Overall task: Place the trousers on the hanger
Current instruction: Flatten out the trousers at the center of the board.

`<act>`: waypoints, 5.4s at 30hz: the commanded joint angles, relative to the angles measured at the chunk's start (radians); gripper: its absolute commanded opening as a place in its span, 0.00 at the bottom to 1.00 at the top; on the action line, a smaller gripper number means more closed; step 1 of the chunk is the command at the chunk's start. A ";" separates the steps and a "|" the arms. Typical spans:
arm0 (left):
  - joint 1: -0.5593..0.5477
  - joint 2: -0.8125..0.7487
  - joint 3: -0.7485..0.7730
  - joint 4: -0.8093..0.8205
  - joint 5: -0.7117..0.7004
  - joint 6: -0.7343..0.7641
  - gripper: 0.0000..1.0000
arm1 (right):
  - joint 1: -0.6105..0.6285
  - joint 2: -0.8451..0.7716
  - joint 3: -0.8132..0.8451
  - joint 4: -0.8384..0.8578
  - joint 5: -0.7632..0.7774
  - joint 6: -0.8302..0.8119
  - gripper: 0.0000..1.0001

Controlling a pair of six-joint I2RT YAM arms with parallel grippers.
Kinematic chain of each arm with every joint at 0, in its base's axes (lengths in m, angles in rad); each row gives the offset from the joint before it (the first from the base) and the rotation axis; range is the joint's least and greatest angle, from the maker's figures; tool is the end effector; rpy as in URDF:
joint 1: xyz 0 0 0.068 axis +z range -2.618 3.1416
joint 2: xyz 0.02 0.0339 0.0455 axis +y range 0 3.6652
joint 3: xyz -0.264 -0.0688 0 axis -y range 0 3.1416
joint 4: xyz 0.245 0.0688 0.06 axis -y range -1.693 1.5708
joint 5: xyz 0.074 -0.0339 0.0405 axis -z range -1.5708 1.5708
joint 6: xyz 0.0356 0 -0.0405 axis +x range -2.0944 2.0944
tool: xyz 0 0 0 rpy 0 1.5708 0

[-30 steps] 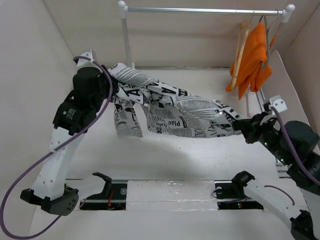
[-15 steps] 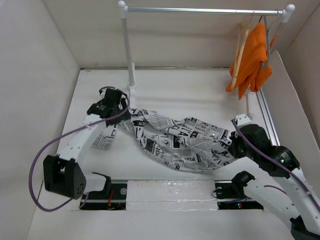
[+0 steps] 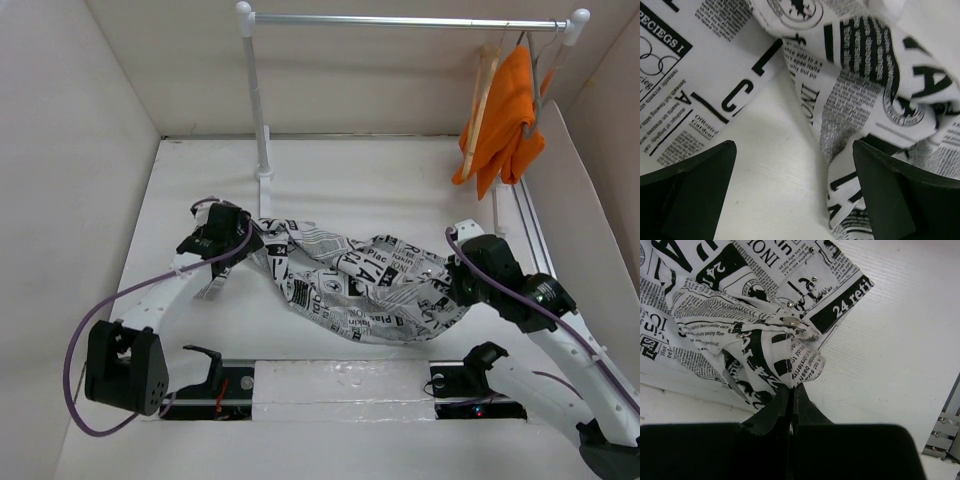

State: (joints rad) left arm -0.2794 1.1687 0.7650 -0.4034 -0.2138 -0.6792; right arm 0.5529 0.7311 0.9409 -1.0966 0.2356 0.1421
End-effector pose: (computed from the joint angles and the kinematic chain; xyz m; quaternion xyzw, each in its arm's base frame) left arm 0.2335 -0.0591 0.2368 -0.2222 0.8964 -0.0830 0.3744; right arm 0.1058 0.0555 0.3153 -0.1522 0.9239 0.0093 0.3508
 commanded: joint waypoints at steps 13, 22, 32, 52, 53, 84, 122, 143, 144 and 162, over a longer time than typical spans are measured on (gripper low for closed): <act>0.151 0.238 0.062 0.446 0.114 -0.152 0.96 | -0.005 -0.059 -0.117 0.155 -0.196 -0.061 0.00; 0.161 0.269 0.166 0.379 0.077 -0.160 0.08 | -0.005 -0.068 -0.086 0.096 -0.165 -0.058 0.00; 0.161 0.186 0.269 0.187 -0.130 0.088 0.18 | 0.015 0.000 0.018 -0.054 -0.306 -0.217 0.00; 0.316 0.235 0.174 0.270 0.116 0.003 0.90 | -0.103 0.128 -0.022 0.191 -0.257 -0.162 0.85; 0.328 0.249 0.171 0.276 0.131 -0.005 0.90 | -0.149 0.146 -0.058 0.334 -0.242 -0.147 0.85; 0.387 0.530 0.299 0.339 0.268 -0.109 0.00 | -0.739 0.356 -0.291 0.832 -0.593 -0.199 0.00; 0.286 0.617 0.963 -0.135 0.120 0.259 0.34 | -0.654 0.304 0.154 0.530 0.016 -0.313 0.00; 0.491 0.196 0.046 0.317 0.161 -0.101 0.69 | -0.385 -0.036 -0.264 0.561 -0.593 -0.214 0.06; 0.502 0.222 0.051 0.349 0.174 -0.114 0.69 | -0.354 -0.053 -0.269 0.544 -0.566 -0.222 0.10; 0.502 0.701 0.327 0.420 0.171 -0.237 0.50 | 0.040 0.053 -0.249 0.543 -0.361 -0.076 0.57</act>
State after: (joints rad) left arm 0.2234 1.8259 1.0714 0.0193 -0.0338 -0.9199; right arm 0.5411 0.7528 0.6613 -0.6476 -0.1390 0.0238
